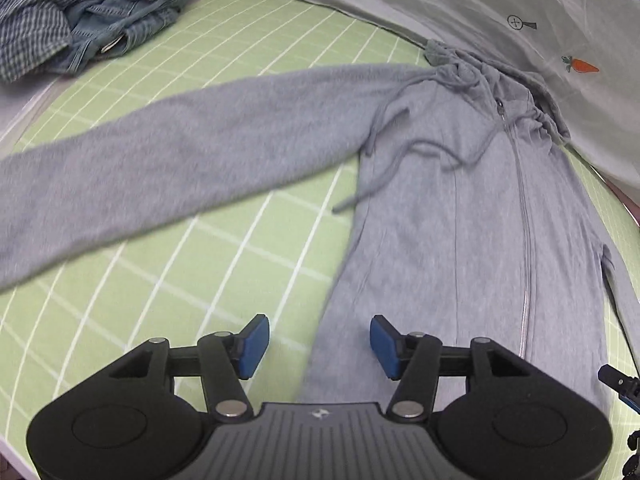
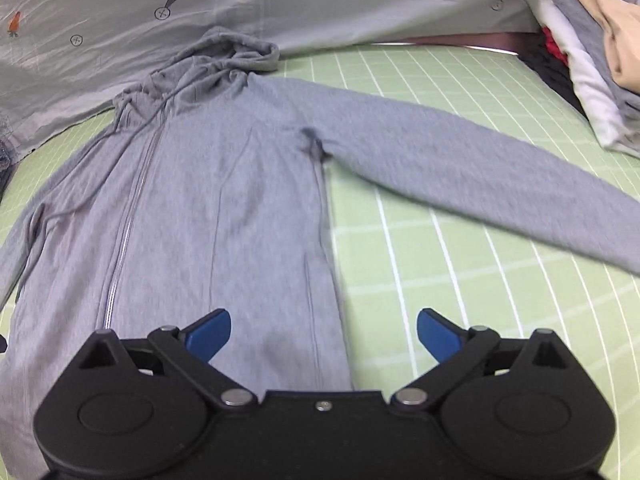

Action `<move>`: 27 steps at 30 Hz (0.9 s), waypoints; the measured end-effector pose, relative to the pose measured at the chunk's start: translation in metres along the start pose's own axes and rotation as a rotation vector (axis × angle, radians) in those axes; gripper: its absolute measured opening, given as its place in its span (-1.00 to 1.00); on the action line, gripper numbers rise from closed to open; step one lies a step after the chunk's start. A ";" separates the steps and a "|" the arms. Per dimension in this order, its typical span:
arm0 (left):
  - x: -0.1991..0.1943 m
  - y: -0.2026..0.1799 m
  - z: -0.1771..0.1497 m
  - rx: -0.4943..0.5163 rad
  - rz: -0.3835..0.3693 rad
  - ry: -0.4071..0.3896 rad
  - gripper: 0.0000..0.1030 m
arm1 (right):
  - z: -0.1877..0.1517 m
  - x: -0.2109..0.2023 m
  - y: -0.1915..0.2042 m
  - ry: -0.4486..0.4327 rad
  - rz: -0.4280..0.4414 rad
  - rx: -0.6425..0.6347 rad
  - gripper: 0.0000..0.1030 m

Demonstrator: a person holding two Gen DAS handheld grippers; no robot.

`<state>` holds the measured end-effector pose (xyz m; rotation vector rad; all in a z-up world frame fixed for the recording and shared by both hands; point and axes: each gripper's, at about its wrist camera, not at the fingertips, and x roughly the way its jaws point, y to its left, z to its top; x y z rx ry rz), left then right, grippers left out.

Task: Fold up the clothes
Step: 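Lay the hood down flat with both grippers and release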

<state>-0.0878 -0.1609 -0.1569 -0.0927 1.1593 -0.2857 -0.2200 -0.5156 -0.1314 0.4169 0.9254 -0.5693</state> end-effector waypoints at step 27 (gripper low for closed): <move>-0.077 0.065 -0.018 -0.054 0.175 -0.121 0.44 | -0.083 -0.069 0.016 -0.048 -0.003 -0.092 0.67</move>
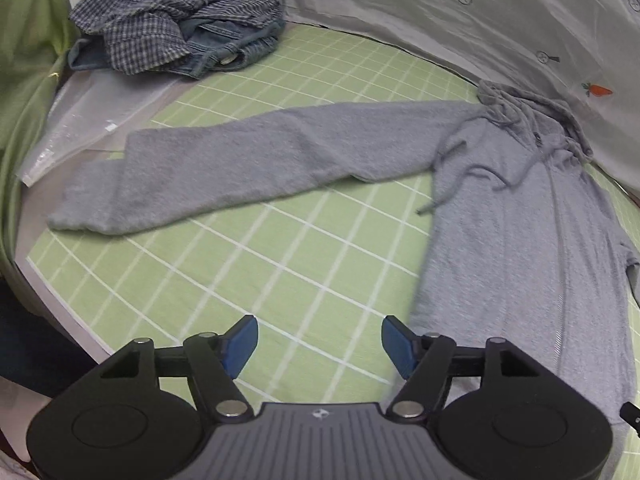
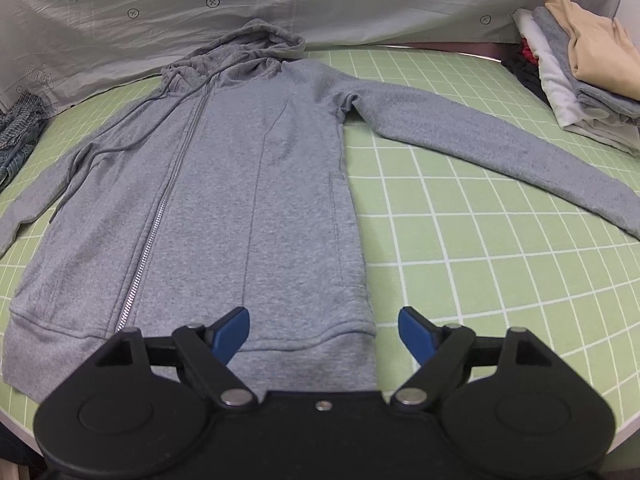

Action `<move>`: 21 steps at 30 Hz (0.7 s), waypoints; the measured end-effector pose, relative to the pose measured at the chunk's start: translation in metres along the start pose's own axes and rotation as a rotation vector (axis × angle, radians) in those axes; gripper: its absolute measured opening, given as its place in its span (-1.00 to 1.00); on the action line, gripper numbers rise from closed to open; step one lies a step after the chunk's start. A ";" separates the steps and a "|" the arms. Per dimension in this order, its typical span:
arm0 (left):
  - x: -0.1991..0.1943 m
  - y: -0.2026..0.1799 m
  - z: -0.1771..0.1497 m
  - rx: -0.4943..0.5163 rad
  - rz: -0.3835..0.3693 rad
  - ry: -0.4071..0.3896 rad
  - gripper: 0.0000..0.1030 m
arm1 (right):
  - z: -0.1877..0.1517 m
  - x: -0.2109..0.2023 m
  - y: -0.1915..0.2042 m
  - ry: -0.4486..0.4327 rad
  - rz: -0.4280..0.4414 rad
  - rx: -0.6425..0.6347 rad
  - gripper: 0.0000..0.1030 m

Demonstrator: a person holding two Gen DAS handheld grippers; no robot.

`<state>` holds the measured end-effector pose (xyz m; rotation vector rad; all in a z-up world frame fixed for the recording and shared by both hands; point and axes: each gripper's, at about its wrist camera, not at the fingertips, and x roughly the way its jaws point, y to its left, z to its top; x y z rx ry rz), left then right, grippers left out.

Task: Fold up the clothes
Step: 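Lay the hood down flat with both grippers and release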

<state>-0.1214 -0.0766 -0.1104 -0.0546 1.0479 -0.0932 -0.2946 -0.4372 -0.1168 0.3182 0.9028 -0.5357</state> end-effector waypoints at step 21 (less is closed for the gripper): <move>0.071 0.210 0.104 0.048 -0.020 0.026 -0.07 | -0.027 -0.005 0.219 0.010 -0.152 0.107 0.74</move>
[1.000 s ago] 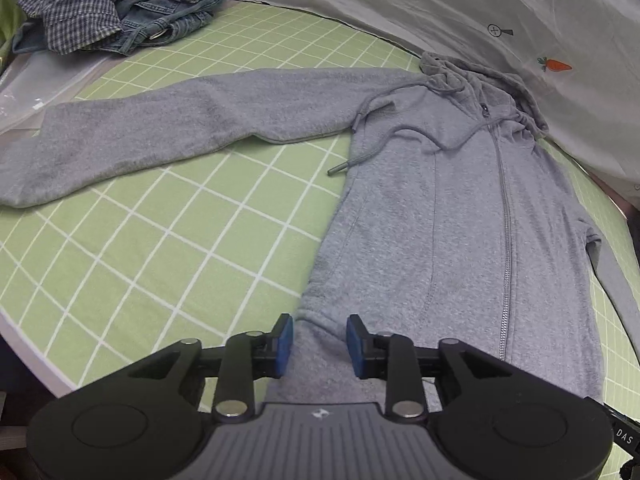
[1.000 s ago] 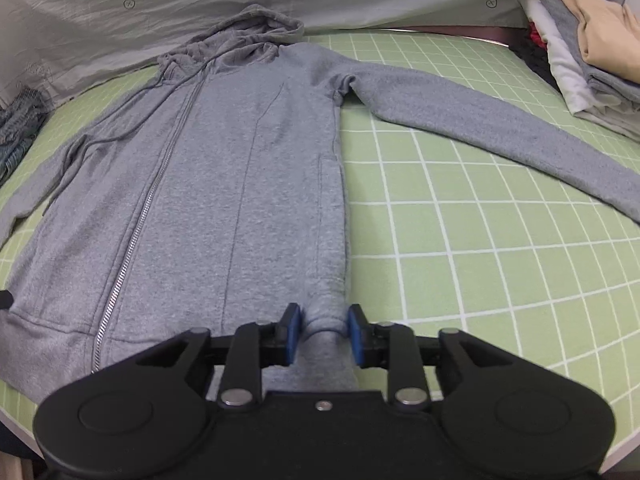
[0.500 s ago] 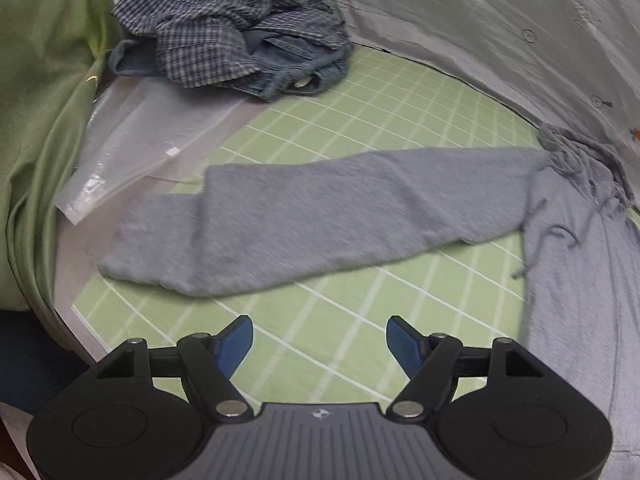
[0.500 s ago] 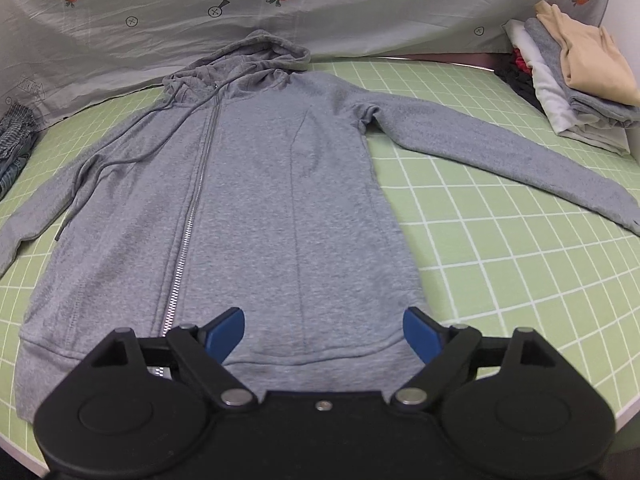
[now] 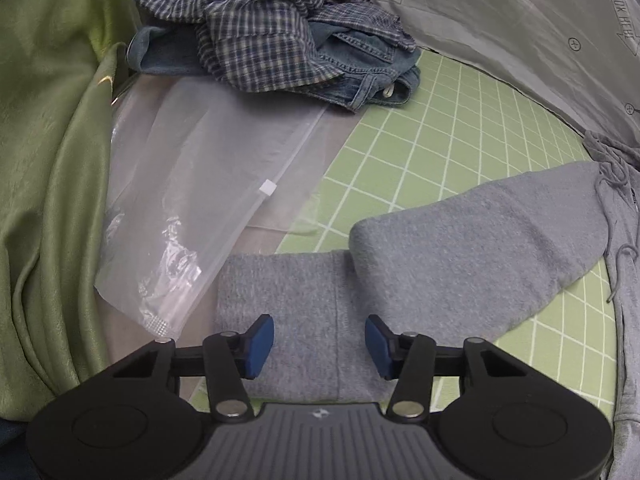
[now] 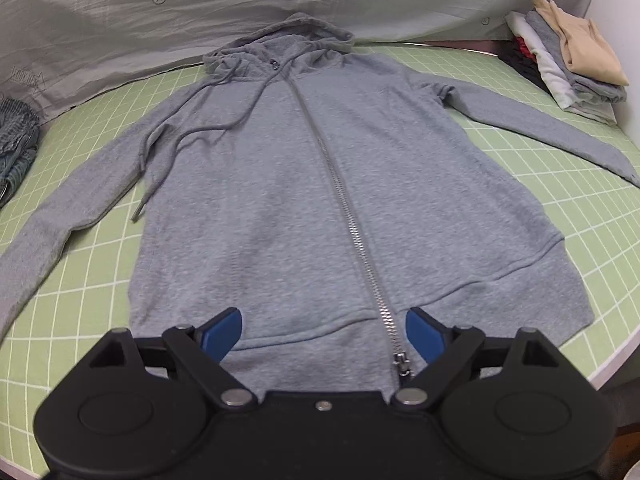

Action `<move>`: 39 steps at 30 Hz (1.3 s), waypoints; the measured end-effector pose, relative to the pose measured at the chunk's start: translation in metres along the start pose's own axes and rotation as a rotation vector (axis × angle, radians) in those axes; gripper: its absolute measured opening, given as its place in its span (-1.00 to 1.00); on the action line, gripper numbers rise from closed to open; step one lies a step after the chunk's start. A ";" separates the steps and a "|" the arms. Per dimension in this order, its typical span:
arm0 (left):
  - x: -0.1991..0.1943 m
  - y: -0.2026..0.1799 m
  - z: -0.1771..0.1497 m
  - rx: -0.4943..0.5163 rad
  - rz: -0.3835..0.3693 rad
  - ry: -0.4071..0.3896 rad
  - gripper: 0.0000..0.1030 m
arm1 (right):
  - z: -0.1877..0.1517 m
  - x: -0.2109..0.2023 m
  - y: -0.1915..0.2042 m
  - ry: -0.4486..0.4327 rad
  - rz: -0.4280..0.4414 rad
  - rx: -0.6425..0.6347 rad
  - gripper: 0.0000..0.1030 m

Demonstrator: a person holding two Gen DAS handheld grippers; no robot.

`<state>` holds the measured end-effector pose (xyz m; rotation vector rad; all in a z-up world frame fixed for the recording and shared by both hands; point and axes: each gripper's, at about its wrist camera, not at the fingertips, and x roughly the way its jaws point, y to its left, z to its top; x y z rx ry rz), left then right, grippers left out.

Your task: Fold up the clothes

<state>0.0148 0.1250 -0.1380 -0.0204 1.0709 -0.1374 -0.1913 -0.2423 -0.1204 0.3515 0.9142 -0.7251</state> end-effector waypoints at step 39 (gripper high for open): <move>0.001 0.010 -0.007 0.095 0.075 -0.031 -0.48 | -0.011 -0.003 0.053 0.053 -0.006 -0.049 0.76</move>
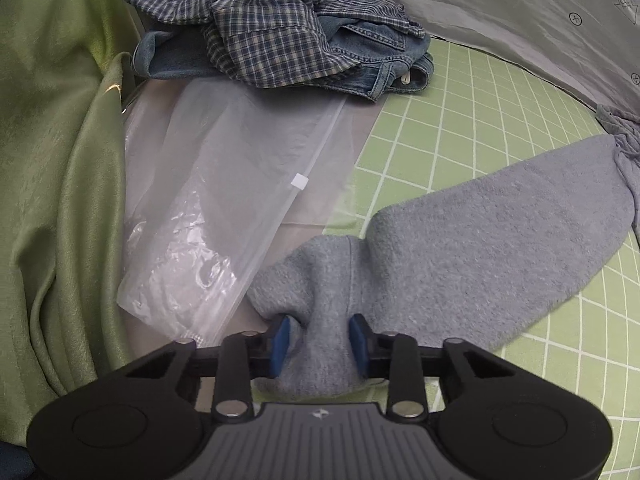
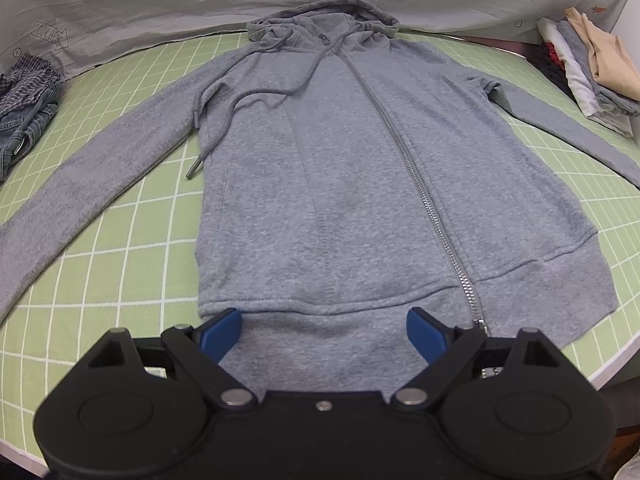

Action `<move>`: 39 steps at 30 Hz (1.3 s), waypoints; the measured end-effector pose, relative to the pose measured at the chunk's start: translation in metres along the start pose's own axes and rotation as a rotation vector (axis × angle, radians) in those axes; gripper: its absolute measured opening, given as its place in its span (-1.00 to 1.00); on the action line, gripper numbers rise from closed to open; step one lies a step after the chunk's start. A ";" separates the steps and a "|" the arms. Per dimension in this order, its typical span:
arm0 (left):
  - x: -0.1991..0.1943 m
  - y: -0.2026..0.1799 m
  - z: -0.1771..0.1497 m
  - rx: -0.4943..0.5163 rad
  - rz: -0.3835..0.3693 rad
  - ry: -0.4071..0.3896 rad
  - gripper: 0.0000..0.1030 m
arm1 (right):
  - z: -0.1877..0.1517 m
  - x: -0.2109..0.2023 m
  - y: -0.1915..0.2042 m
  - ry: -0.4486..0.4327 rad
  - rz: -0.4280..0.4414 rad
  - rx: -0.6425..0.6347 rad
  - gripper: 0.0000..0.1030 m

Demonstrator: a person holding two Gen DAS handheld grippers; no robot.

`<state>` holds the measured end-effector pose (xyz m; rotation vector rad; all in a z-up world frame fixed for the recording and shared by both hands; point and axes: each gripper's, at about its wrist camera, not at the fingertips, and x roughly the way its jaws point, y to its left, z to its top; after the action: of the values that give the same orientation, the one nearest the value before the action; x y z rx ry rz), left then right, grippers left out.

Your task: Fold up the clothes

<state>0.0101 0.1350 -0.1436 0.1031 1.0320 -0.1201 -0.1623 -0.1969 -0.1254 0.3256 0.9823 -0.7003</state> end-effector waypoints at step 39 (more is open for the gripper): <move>-0.069 -0.159 0.019 -0.157 -0.032 -0.124 -0.55 | 0.080 0.028 -0.241 -0.098 -0.098 0.305 0.80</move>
<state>-0.0319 -0.0211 -0.0792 -0.0628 0.9159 -0.0737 -0.2624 -0.4296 -0.0933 0.5069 0.8016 -0.9495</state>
